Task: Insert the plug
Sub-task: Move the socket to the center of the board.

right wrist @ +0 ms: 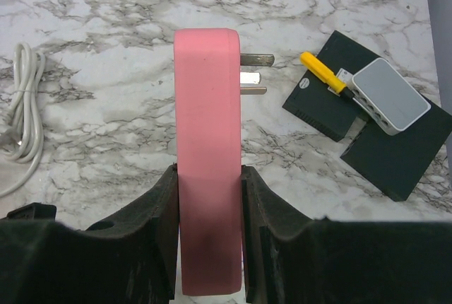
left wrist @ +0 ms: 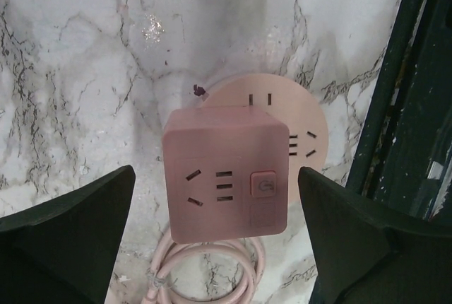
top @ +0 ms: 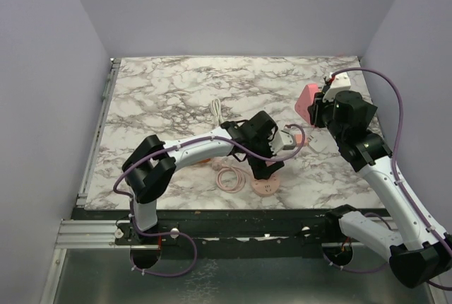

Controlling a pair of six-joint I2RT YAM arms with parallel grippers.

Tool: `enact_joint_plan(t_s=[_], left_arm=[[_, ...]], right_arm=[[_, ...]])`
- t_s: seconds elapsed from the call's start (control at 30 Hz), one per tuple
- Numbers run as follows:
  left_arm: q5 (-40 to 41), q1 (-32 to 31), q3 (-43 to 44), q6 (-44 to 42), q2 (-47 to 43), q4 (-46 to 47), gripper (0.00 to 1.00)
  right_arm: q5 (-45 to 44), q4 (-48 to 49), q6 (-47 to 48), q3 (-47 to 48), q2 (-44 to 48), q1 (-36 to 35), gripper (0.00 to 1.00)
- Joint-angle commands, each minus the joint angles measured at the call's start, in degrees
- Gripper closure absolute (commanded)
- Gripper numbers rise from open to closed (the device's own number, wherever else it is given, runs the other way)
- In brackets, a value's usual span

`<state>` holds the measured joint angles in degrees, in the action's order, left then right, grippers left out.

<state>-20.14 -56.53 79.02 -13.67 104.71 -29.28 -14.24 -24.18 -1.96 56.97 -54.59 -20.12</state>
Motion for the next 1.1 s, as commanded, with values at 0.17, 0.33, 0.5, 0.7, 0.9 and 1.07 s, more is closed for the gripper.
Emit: enact_joint_plan(t_s=[0.17,0.33,0.5,0.7,0.9,1.07], left_arm=[[7.9,1.2,-1.1,-14.3,2.4,-5.0,0.01],[9.3,2.6,2.6,-18.8,5.1,-5.5,0.28],[10.3,2.5,7.9,-22.8,8.7,-5.6,0.39],[10.8,1.5,14.0,-30.4,12.8,-6.2,0.38],[7.7,-0.4,20.5,-35.6,18.0,-10.5,0.37],[9.3,-0.6,19.1,-41.7,19.8,-11.8,0.35]], right_arm=[[0.1,0.2,-0.3,2.7,0.2,0.3,0.99],[0.1,0.2,-1.1,3.1,-0.5,0.4,0.99],[-0.3,-0.3,-1.3,3.1,-0.4,0.4,0.99],[-1.0,-1.2,-2.2,2.0,0.4,0.3,0.99],[-3.2,-2.9,-2.4,2.0,1.2,0.4,0.99],[-5.4,-4.2,-3.0,2.3,2.0,0.4,0.99]])
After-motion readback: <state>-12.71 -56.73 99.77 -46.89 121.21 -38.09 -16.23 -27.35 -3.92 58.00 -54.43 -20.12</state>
